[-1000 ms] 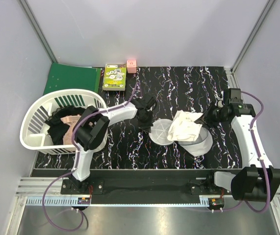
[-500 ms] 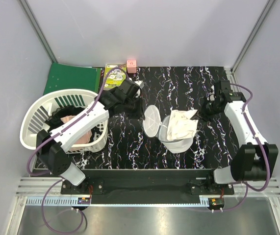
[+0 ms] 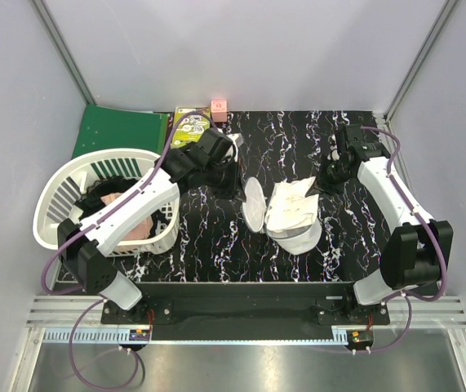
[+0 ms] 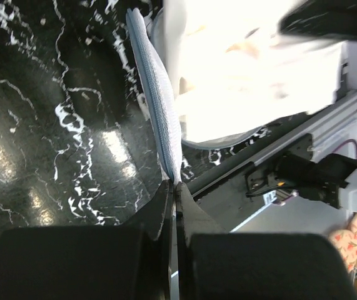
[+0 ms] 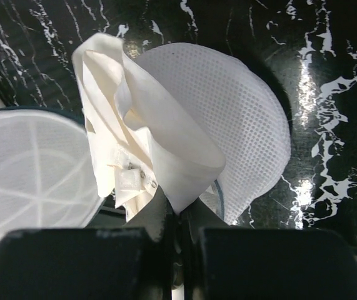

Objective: Place the bra in the laundry bag and zip it closed

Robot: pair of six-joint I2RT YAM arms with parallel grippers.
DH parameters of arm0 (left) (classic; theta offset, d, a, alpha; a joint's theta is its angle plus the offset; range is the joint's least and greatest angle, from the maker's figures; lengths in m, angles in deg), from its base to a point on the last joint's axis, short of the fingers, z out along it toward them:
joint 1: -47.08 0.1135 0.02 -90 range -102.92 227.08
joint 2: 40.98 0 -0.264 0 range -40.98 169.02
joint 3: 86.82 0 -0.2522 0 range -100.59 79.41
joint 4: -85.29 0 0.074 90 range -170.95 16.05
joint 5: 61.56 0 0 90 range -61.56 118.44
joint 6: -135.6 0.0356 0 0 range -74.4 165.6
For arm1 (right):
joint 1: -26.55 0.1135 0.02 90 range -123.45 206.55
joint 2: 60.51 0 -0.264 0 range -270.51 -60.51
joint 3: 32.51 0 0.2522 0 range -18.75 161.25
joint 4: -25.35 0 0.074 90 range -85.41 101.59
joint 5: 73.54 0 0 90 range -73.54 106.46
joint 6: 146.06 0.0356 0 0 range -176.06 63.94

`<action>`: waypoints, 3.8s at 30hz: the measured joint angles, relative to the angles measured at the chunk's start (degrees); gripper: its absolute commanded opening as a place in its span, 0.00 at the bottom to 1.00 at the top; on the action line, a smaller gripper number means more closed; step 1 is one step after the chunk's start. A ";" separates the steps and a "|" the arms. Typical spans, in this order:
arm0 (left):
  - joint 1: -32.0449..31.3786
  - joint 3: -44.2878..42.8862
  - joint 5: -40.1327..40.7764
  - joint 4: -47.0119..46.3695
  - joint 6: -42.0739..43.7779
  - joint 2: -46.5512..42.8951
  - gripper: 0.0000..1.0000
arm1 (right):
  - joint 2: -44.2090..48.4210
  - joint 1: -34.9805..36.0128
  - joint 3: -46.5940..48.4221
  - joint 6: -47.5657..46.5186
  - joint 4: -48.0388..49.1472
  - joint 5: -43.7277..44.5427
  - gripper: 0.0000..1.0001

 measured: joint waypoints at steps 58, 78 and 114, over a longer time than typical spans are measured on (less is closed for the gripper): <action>-9.44 -11.85 6.45 1.38 3.06 5.53 0.00 | 4.57 19.89 -11.47 6.93 8.79 4.85 0.00; -10.78 5.53 4.11 -18.27 6.38 -7.80 0.00 | -4.44 26.95 -3.80 13.44 1.68 13.75 0.00; -1.44 28.57 2.58 -35.01 0.68 -24.76 0.00 | -3.65 27.54 -14.29 14.95 26.23 -3.37 0.80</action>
